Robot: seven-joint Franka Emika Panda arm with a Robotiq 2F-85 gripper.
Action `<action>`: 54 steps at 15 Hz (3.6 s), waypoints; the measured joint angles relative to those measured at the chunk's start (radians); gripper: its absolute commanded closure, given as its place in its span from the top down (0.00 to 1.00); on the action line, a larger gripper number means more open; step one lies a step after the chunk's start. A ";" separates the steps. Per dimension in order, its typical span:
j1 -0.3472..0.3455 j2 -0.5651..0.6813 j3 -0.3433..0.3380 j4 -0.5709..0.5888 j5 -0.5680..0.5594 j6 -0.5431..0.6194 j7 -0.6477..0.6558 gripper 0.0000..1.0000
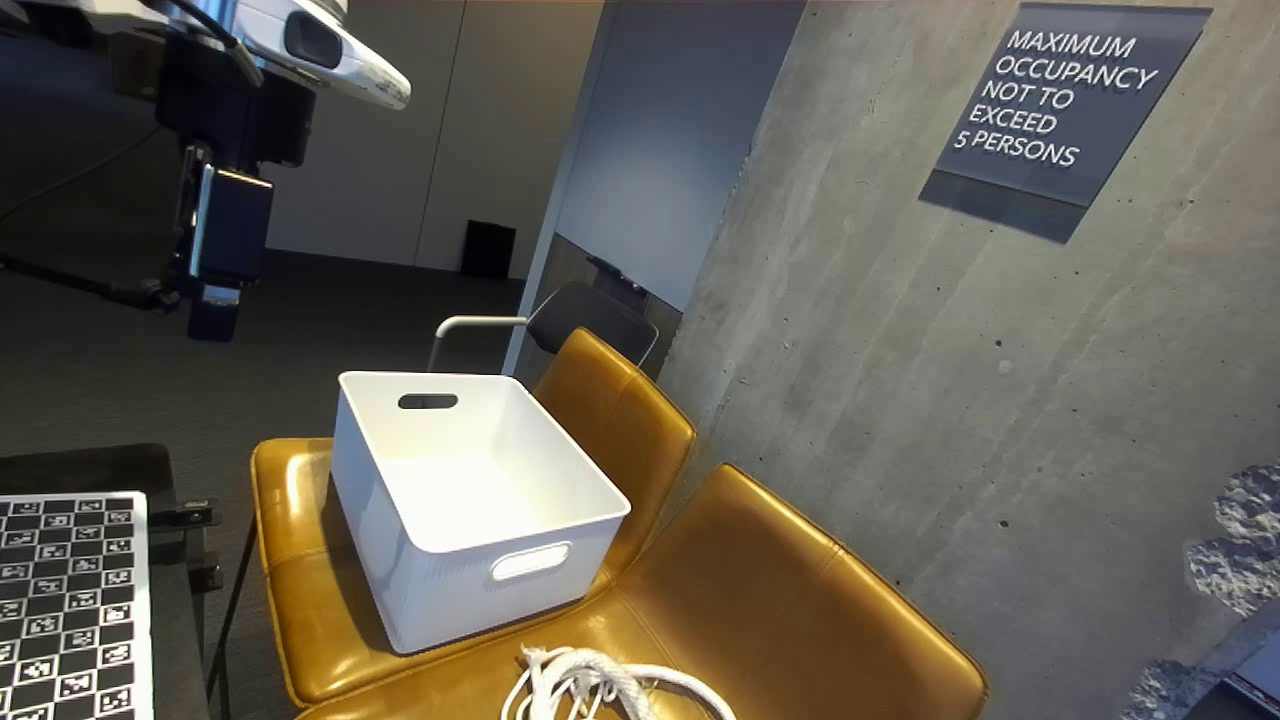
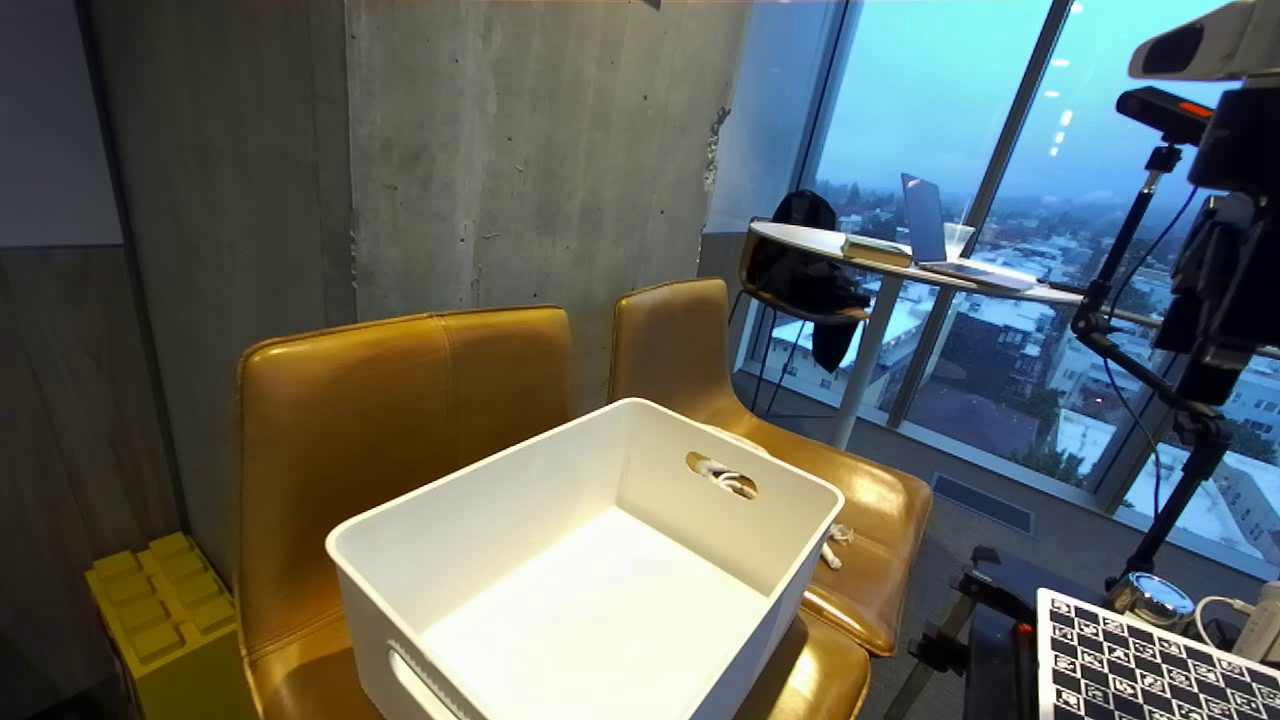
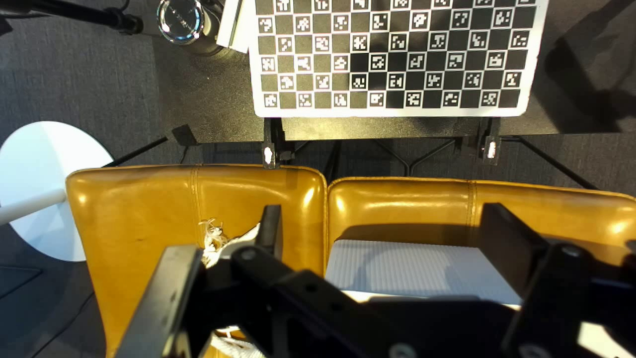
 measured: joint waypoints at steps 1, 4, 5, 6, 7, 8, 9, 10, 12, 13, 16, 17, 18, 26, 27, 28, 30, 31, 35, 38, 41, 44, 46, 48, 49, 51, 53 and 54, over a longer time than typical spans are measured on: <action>0.000 0.000 0.000 0.000 0.000 0.000 0.000 1.00; 0.000 0.000 0.000 0.000 0.000 0.000 0.000 1.00; 0.000 0.000 0.000 0.000 0.000 0.000 0.000 1.00; 0.000 0.000 0.000 0.000 0.000 0.000 0.000 1.00; 0.000 0.000 0.000 0.000 0.000 0.000 0.000 1.00; 0.000 0.000 0.000 0.000 0.000 0.000 0.000 1.00; 0.000 0.000 0.000 0.000 0.000 0.000 0.000 1.00; 0.000 0.000 0.000 0.000 0.000 0.000 0.000 1.00; 0.000 0.000 0.000 0.000 0.000 0.000 0.000 1.00; 0.000 0.000 0.000 0.000 0.000 0.000 0.000 1.00; 0.000 0.000 0.000 0.000 0.000 0.000 0.000 1.00; 0.001 0.003 0.000 0.000 0.000 0.000 0.000 1.00; 0.001 0.011 0.002 0.002 0.000 0.009 0.007 1.00; -0.037 0.341 0.002 0.186 -0.020 0.243 0.126 1.00; -0.045 0.381 -0.002 0.219 -0.032 0.255 0.139 1.00; -0.049 0.410 -0.006 0.249 -0.044 0.262 0.154 1.00; -0.050 0.440 -0.016 0.293 -0.074 0.266 0.174 1.00; -0.051 0.442 -0.022 0.304 -0.085 0.270 0.176 1.00; -0.083 0.458 -0.084 0.302 -0.131 0.364 0.173 1.00; -0.135 0.530 -0.159 0.310 -0.142 0.492 0.136 1.00; -0.171 0.650 -0.223 0.365 -0.132 0.600 0.079 1.00; -0.179 0.785 -0.249 0.451 -0.096 0.671 0.046 1.00; -0.172 0.866 -0.248 0.509 -0.083 0.701 0.046 1.00; -0.153 0.939 -0.246 0.566 -0.073 0.716 0.048 1.00; -0.141 0.973 -0.246 0.592 -0.071 0.718 0.050 1.00; -0.116 1.037 -0.246 0.641 -0.071 0.719 0.059 1.00; -0.093 1.097 -0.247 0.682 -0.071 0.719 0.074 1.00; -0.082 1.126 -0.247 0.700 -0.071 0.719 0.083 1.00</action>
